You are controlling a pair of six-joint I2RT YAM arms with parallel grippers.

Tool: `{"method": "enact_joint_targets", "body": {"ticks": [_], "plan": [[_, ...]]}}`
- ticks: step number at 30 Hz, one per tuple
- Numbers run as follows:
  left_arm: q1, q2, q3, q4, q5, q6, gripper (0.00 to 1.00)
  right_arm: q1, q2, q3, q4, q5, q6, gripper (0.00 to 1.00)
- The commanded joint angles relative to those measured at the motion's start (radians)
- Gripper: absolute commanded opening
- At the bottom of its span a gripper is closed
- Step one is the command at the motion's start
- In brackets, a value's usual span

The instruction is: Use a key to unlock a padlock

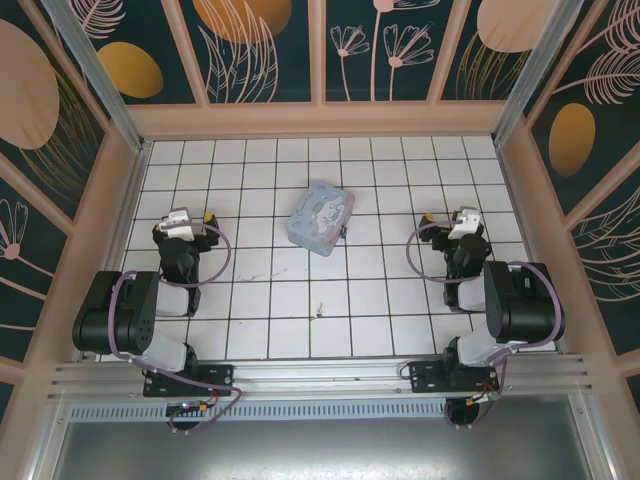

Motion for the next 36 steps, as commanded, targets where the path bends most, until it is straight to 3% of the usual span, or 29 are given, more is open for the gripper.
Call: {"method": "enact_joint_targets", "body": {"ticks": [1,36], "plan": [[0.006,-0.001,0.002,0.044,0.015,-0.01,0.99,-0.004,0.003,0.015,0.008,-0.019,0.003,0.99],[0.006,0.002,0.011,0.031,0.02,-0.013,0.99,-0.014,0.003,0.021,-0.002,-0.037,0.01,0.99]]}}
